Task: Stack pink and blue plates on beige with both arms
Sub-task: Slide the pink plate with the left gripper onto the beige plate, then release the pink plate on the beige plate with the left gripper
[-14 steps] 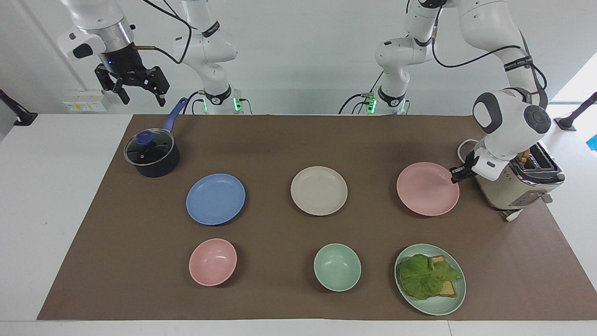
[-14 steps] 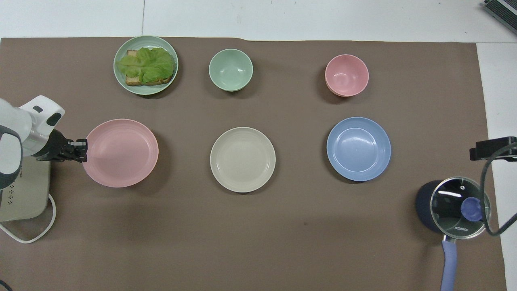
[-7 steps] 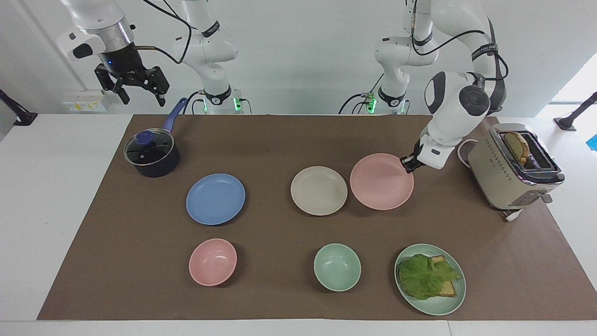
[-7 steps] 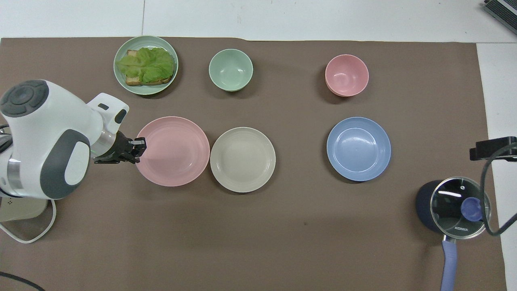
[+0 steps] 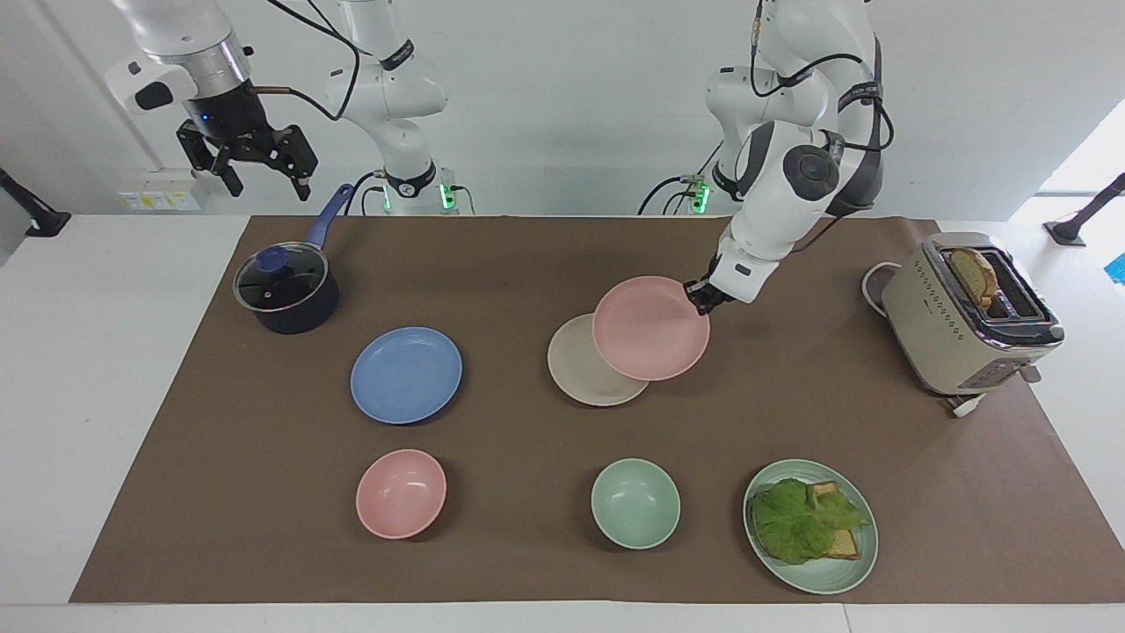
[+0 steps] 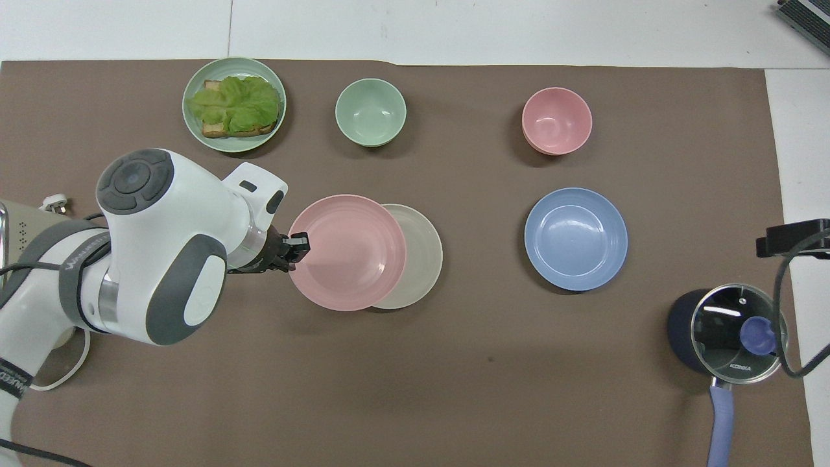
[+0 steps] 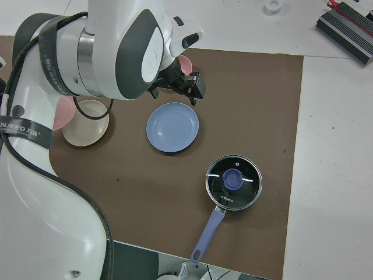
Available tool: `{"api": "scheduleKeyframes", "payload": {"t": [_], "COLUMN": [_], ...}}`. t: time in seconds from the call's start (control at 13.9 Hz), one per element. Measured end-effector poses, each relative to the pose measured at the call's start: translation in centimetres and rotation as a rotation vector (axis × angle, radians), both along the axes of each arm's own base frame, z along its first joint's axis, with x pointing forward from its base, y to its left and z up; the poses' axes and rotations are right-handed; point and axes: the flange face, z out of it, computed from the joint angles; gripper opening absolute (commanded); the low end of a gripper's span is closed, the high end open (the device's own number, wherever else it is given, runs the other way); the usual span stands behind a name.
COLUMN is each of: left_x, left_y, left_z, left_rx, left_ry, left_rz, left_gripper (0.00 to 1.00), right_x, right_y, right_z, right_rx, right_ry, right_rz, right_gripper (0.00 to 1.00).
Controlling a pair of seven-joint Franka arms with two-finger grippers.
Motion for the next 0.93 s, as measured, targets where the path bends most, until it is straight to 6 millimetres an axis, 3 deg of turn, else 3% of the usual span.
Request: {"api": "scheduleKeyframes", "payload": {"t": [0.22, 0.36, 0.57, 0.72, 0.79, 0.86, 0.93], "left_x": [-0.8, -1.1, -0.7, -0.5, -0.4, -0.4, -0.3], "left_y": [-3.5, -5.2, -6.4, -6.5, -6.4, -6.3, -6.2], "left_z": [-0.4, -2.3, -5.4, -6.3, -6.4, -6.4, -6.4], "left_rx": [-0.016, -0.018, -0.020, -0.020, -0.019, -0.018, -0.018], "left_ry": [-0.049, -0.059, -0.071, -0.072, -0.071, -0.072, -0.072], "left_rz": [-0.007, -0.010, -0.013, -0.011, -0.009, -0.008, -0.007], "left_gripper": [0.00, 0.00, 0.00, 0.00, 0.12, 0.66, 1.00], "right_x": [0.0, 0.4, 1.1, 1.1, 1.1, 1.1, 1.1], "right_y": [-0.7, -0.7, -0.7, -0.7, -0.7, -0.7, -0.7], "right_z": [0.0, -0.4, -1.2, -1.7, -1.9, -1.9, -2.0], "right_rx": [0.000, -0.001, -0.003, -0.003, -0.003, -0.003, -0.003], "right_ry": [-0.002, -0.018, -0.048, -0.039, -0.036, -0.034, -0.033], "right_rz": [-0.011, 0.002, 0.003, 0.005, 0.005, 0.005, 0.005], "right_gripper": [1.00, 1.00, 1.00, 1.00, 1.00, 1.00, 1.00]}}
